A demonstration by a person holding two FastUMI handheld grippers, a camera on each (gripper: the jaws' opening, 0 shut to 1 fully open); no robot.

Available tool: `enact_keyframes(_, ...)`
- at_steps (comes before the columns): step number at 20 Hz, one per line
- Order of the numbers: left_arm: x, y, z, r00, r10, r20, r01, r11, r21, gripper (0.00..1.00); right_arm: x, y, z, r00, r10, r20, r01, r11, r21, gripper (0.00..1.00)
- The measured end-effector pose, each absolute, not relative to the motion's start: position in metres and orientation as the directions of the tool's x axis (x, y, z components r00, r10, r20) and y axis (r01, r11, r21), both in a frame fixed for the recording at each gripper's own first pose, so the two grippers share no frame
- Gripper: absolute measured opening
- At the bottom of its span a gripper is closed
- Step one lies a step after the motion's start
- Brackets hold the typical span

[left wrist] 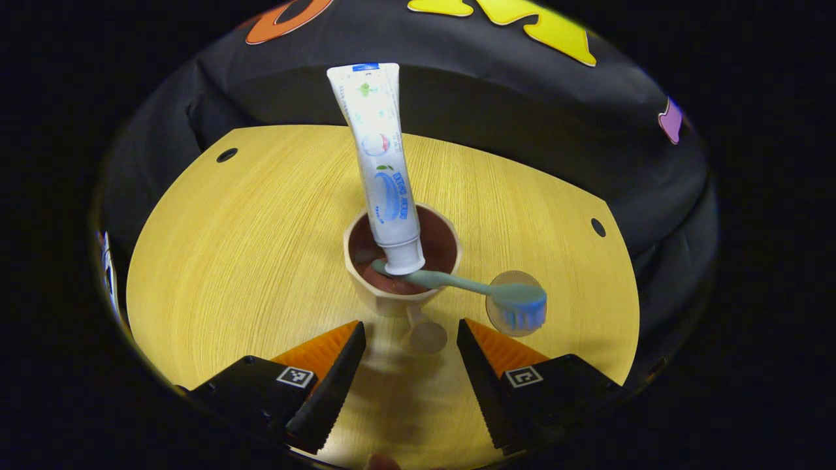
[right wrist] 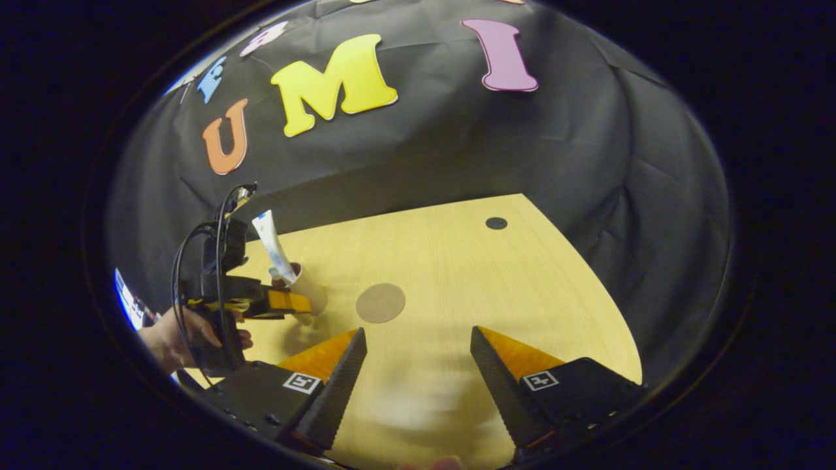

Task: Put the toothbrush and toothpaste on the desktop into the cup, then pick up the cup and place it on the coaster on the desktop.

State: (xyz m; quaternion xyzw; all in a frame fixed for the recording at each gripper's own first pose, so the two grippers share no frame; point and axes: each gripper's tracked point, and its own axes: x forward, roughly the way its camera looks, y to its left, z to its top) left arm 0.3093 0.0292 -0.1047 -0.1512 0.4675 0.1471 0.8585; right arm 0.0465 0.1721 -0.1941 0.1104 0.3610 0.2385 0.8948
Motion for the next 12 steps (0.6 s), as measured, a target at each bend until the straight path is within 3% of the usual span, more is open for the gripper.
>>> enact_keyframes(9, 0.310, 0.028, -0.112, 0.451, 0.081, -0.889, -0.353, 0.931, -0.094, 0.87, 0.036, 0.168, -0.210, 0.570, 0.504, -0.649, -0.317, 0.864, 0.392, 0.93)
enact_keyframes(12, 0.309, 0.028, -0.113, 0.441, 0.081, -0.894, -0.345, 0.935, -0.085, 0.78, 0.034, 0.166, -0.215, 0.555, 0.498, -0.667, -0.299, 0.867, 0.398, 0.96)
